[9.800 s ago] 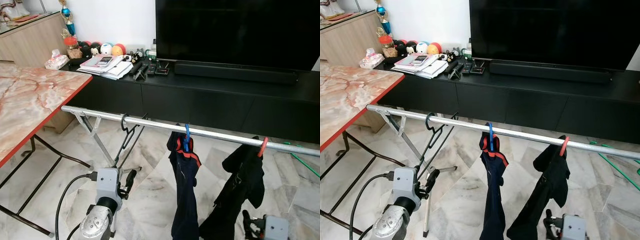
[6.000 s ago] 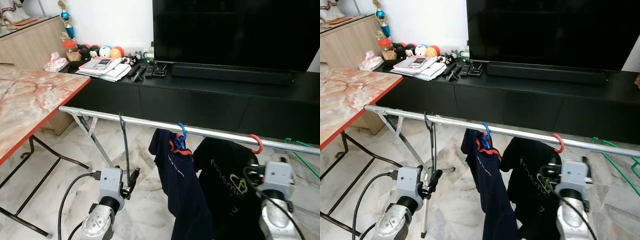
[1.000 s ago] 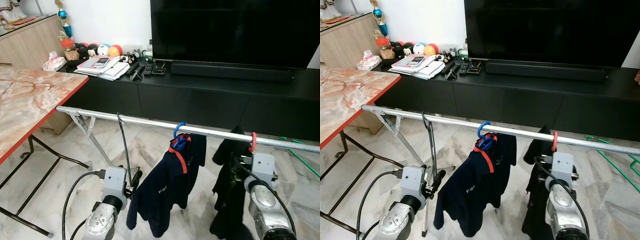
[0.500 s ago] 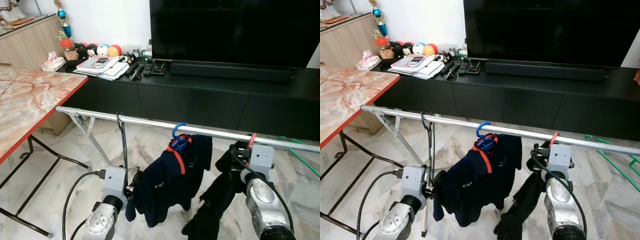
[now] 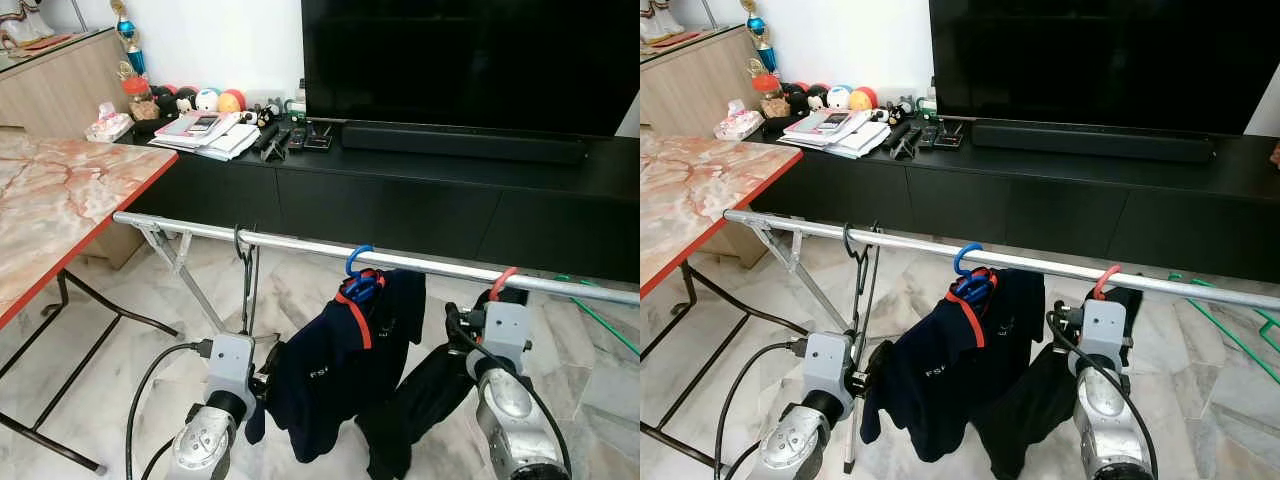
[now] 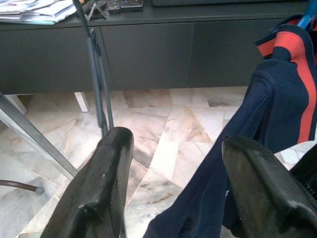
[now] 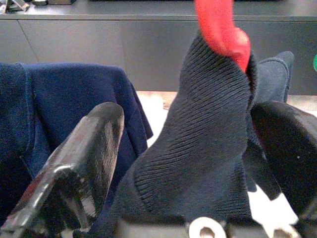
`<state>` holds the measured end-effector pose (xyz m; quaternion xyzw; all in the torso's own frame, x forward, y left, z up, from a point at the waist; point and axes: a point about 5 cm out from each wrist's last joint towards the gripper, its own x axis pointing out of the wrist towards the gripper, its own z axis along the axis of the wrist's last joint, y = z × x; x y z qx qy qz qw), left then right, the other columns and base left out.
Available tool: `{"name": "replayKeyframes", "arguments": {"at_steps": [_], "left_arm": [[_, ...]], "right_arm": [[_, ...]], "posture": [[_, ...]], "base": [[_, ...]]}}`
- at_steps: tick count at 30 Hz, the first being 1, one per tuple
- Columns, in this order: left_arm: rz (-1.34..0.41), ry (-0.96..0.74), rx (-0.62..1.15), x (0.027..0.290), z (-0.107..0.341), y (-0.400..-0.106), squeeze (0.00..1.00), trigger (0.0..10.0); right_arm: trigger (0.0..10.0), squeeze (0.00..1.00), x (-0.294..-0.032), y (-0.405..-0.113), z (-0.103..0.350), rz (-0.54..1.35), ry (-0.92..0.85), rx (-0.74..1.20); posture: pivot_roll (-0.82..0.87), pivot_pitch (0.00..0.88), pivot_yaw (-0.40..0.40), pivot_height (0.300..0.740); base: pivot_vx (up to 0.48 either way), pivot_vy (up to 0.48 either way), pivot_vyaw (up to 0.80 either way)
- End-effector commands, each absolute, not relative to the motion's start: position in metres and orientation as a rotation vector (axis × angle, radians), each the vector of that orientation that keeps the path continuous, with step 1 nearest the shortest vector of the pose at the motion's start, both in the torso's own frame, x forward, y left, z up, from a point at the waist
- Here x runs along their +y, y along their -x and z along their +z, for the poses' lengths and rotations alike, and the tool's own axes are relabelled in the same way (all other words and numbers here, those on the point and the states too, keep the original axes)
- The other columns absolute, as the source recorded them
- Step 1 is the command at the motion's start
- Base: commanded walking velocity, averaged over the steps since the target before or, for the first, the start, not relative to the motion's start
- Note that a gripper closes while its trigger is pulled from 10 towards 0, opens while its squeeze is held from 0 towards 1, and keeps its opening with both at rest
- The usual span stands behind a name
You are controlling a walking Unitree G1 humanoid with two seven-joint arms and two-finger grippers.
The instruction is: Hang hanger
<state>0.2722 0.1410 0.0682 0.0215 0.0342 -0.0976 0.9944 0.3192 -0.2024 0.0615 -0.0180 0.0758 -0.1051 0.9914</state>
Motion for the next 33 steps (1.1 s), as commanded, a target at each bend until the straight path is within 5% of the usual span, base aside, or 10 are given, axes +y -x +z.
{"name": "replayKeyframes", "arguments": {"at_steps": [1,10,33], "left_arm": [[-0.202,-0.054,0.093,0.141,0.063,-0.270,0.00,10.0],[-0.206,-0.053,0.098,0.140,0.062,-0.270,0.00,10.0],[-0.220,-0.048,0.104,0.138,0.060,-0.270,0.00,10.0]], "right_arm": [[10.0,0.00,-0.202,-0.319,0.062,-0.218,0.039,0.152],[10.0,0.00,-0.226,-0.315,0.074,-0.393,0.041,0.090],[10.0,0.00,-0.211,-0.292,0.072,-0.226,0.009,0.122]], "posture": [[0.02,0.069,0.035,0.740],[0.01,0.070,0.037,0.740],[0.00,0.071,0.032,0.740]], "base": [[0.000,0.000,0.00],[0.000,0.000,0.00],[0.000,0.000,0.00]]}}
